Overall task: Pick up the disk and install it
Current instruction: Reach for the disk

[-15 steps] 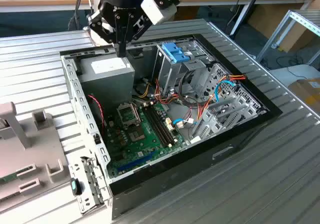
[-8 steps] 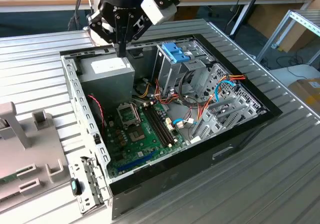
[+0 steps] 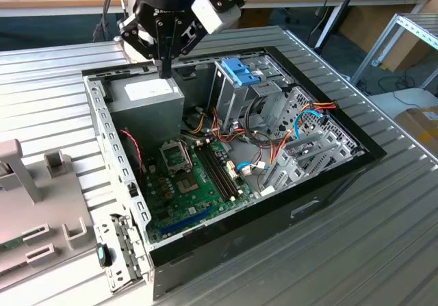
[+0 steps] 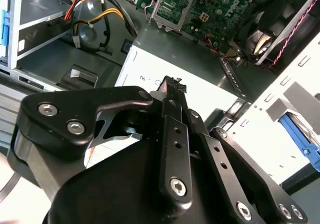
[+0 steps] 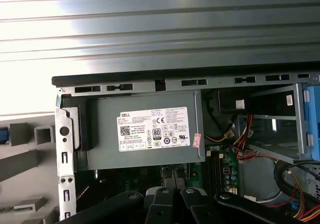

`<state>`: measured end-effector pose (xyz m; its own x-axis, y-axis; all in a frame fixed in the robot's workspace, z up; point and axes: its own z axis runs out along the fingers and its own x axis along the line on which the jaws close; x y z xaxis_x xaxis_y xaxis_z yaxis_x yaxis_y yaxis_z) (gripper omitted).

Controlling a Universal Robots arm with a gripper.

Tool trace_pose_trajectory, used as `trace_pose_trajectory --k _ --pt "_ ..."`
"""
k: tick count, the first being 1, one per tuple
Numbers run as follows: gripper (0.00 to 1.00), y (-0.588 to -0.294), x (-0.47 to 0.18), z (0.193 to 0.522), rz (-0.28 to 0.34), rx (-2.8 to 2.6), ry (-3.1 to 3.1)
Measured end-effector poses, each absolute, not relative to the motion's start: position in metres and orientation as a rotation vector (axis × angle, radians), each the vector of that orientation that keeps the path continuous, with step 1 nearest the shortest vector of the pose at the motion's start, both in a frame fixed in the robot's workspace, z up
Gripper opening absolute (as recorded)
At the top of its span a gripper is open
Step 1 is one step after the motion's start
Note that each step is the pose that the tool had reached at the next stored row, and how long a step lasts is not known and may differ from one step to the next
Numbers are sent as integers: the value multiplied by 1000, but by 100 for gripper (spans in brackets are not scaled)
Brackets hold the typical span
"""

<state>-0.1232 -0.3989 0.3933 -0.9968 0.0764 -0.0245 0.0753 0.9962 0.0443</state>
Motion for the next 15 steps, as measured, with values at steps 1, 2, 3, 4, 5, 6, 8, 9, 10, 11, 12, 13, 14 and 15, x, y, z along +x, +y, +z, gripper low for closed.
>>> trace_pose_trajectory --k 1,2,3,4,5,6,8,9,10,11,12,13,14,15 --pt "11 -399 -126 393 68 118 3113" --pt "11 -399 -127 393 67 118 3113" --pt "11 -399 -129 393 68 118 3112" --pt "11 -399 -131 393 68 118 3113" --pt "11 -399 -133 393 68 118 3112" --pt "11 -399 -135 393 68 118 3112" --pt "11 -399 -137 393 68 118 3112" --pt "11 -399 -138 393 68 118 3112" --pt "11 -399 -140 393 68 118 3112" --pt "11 -399 -143 393 68 118 3113" --pt "11 -399 -145 393 68 118 3113" --pt "11 -399 -146 393 68 118 3112" --pt "11 -399 -148 393 68 118 3112" --pt "11 -399 -150 393 68 118 3112"
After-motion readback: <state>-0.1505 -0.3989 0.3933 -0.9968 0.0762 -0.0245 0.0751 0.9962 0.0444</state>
